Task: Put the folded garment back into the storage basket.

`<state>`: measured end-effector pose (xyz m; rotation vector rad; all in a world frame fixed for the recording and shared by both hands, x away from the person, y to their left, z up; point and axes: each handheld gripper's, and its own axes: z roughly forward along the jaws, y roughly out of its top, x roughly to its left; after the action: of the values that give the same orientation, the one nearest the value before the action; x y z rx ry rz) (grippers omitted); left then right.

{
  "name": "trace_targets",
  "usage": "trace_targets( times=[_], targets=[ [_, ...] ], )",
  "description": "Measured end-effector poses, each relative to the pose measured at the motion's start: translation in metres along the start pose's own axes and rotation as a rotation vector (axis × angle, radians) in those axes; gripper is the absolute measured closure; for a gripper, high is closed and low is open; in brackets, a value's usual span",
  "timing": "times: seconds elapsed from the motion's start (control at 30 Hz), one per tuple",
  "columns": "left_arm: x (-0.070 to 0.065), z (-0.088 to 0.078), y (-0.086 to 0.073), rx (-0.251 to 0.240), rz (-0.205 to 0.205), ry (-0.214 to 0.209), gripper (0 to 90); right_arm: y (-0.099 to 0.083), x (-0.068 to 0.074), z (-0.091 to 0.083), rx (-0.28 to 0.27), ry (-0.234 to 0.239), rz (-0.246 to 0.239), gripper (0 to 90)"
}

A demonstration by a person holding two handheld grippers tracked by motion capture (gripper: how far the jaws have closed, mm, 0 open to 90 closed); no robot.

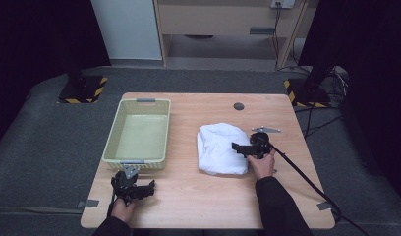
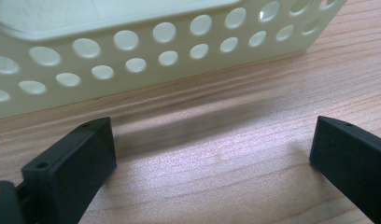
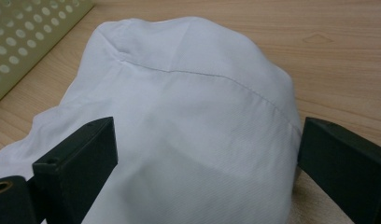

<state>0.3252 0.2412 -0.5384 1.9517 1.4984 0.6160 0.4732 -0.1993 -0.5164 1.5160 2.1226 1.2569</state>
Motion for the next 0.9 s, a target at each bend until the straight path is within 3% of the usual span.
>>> trace_targets(
  times=[0.9],
  targets=[
    [0.000,0.000,0.000,0.000,0.000,0.000,0.0,-0.012,0.003,0.019,0.039,-0.045,0.000,9.3]
  ],
)
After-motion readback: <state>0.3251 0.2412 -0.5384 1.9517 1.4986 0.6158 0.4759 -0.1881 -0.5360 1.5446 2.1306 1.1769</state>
